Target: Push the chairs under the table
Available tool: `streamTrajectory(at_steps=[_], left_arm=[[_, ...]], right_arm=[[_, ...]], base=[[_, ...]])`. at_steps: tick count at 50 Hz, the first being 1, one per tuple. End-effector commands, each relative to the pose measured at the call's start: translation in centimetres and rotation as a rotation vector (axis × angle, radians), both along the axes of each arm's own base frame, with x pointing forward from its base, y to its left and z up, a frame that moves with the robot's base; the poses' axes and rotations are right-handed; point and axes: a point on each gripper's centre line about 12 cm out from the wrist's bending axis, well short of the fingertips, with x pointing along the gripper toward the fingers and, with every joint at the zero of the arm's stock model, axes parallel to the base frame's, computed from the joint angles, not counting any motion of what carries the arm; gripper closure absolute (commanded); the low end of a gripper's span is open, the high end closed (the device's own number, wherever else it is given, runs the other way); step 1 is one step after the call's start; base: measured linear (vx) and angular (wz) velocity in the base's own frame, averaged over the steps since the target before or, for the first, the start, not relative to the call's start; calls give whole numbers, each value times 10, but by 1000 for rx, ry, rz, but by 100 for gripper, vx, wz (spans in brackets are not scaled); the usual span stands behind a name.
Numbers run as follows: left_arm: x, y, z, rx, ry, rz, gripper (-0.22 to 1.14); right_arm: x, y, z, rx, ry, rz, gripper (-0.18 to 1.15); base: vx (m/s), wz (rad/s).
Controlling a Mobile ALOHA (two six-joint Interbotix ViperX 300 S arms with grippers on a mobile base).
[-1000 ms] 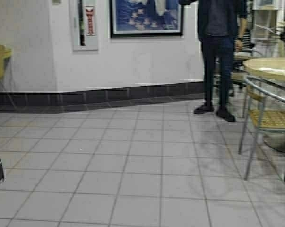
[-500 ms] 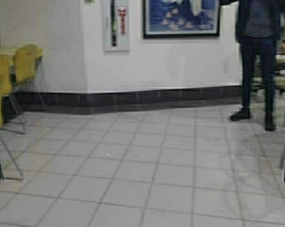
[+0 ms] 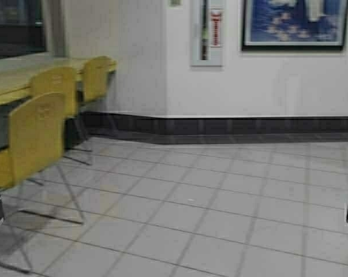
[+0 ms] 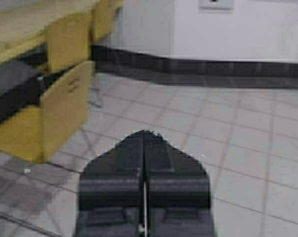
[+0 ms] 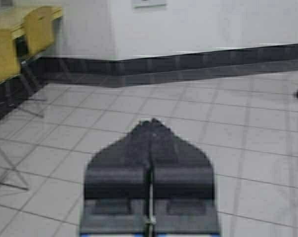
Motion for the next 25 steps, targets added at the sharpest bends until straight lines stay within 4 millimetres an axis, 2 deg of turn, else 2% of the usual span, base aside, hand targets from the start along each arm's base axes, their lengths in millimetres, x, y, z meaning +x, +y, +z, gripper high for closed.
streamTrajectory(at_steps=[1, 12, 25], left_arm=[[-2, 0, 6, -11, -23, -2, 89], [-2, 0, 9, -15, -34, -2, 89], [-3, 0, 10, -14, -37, -2, 89]], right_arm=[[3, 0, 5, 1, -9, 0, 92], [11, -1, 3, 24, 18, -2, 92], [12, 0, 4, 79, 15, -1, 92]], base=[[25, 40], [22, 41], [15, 49]])
